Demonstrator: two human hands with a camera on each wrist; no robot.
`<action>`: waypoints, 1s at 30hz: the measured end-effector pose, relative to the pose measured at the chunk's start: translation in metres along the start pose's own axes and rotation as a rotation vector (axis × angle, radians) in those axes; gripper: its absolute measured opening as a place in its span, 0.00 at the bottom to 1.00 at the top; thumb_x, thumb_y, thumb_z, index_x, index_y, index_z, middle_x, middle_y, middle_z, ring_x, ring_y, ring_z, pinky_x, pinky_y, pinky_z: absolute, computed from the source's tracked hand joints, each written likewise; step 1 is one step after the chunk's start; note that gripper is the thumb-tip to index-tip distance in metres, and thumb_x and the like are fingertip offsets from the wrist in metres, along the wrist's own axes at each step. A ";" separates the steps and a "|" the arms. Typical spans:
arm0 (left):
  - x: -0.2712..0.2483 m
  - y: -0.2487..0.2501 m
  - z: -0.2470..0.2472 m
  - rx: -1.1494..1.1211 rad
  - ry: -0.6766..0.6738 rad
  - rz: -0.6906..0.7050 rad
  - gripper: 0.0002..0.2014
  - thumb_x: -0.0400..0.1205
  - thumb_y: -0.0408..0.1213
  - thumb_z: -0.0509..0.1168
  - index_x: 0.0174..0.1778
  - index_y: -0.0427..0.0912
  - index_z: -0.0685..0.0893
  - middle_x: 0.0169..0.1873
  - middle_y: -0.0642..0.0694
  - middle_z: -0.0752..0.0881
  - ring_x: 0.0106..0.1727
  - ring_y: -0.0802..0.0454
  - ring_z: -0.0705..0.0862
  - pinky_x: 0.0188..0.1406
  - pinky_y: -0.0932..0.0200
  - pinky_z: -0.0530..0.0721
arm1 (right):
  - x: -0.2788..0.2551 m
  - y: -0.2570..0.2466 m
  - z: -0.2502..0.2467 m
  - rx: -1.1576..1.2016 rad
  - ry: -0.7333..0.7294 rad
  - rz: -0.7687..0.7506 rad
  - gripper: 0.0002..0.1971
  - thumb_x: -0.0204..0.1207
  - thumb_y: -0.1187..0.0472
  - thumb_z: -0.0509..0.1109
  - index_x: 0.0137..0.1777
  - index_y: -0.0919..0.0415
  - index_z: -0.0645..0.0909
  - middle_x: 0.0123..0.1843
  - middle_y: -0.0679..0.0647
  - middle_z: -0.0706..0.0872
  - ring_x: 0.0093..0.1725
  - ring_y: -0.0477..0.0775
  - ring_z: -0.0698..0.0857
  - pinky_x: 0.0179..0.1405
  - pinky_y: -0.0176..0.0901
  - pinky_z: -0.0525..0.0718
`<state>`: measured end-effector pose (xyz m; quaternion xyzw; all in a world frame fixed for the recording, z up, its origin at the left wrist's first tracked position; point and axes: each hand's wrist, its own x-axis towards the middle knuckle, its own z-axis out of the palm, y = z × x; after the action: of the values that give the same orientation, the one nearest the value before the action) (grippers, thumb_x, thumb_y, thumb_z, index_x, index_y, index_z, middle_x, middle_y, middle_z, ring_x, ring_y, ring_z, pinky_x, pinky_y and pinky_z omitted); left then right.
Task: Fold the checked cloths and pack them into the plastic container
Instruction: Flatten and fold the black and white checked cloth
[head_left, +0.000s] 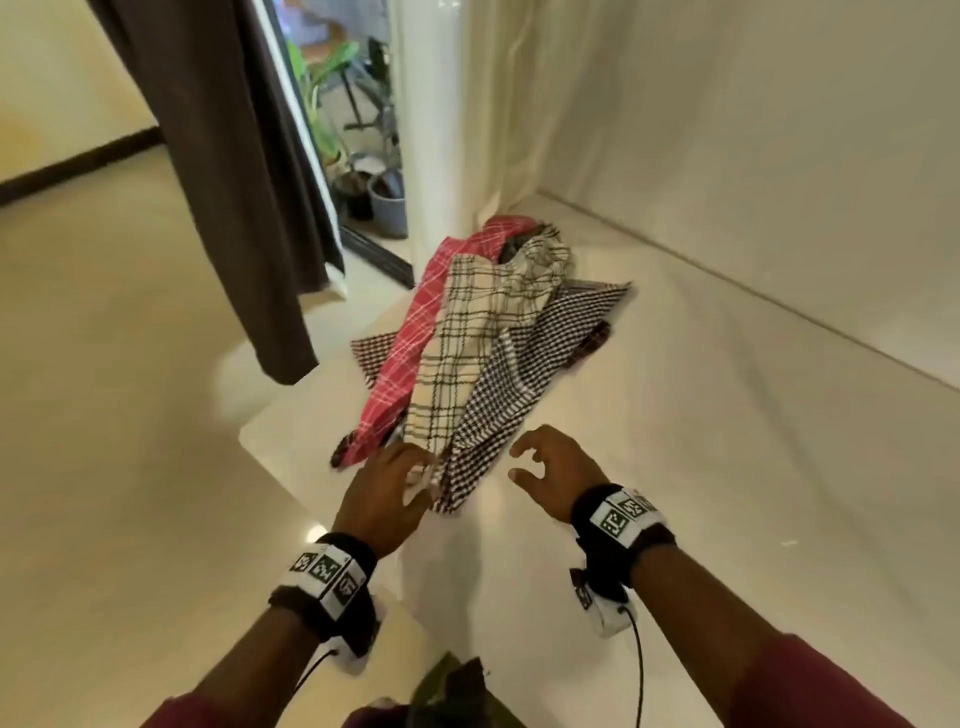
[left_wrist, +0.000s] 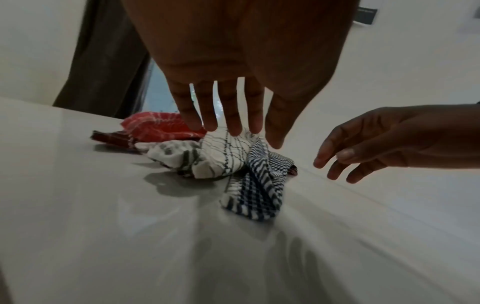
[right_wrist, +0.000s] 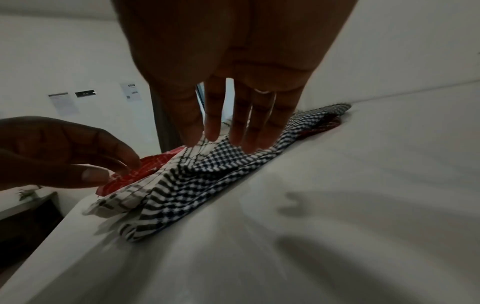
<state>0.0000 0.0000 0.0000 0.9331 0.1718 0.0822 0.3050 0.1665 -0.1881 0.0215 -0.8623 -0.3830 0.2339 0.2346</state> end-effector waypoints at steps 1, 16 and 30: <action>0.000 -0.004 0.000 -0.049 0.015 -0.044 0.17 0.75 0.45 0.72 0.59 0.49 0.82 0.58 0.54 0.81 0.57 0.54 0.80 0.51 0.61 0.77 | 0.010 -0.005 0.006 -0.006 0.016 -0.014 0.13 0.77 0.53 0.70 0.60 0.53 0.79 0.60 0.51 0.79 0.58 0.54 0.80 0.54 0.46 0.77; -0.008 -0.008 0.032 0.169 -0.088 -0.193 0.35 0.71 0.73 0.51 0.64 0.52 0.79 0.65 0.50 0.76 0.70 0.45 0.70 0.67 0.46 0.68 | 0.069 -0.016 0.030 -0.179 0.053 -0.132 0.13 0.74 0.65 0.71 0.58 0.57 0.86 0.65 0.57 0.76 0.61 0.58 0.78 0.59 0.54 0.82; 0.119 0.150 -0.049 -0.284 0.300 0.076 0.11 0.82 0.50 0.64 0.51 0.47 0.85 0.42 0.49 0.88 0.41 0.50 0.84 0.38 0.56 0.80 | 0.025 -0.056 -0.146 0.180 0.762 -0.208 0.05 0.82 0.60 0.62 0.54 0.58 0.76 0.35 0.51 0.83 0.33 0.55 0.82 0.31 0.44 0.77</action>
<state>0.1381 -0.0429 0.1347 0.8640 0.1666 0.2550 0.4010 0.2356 -0.1687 0.1627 -0.8200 -0.3316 -0.0946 0.4568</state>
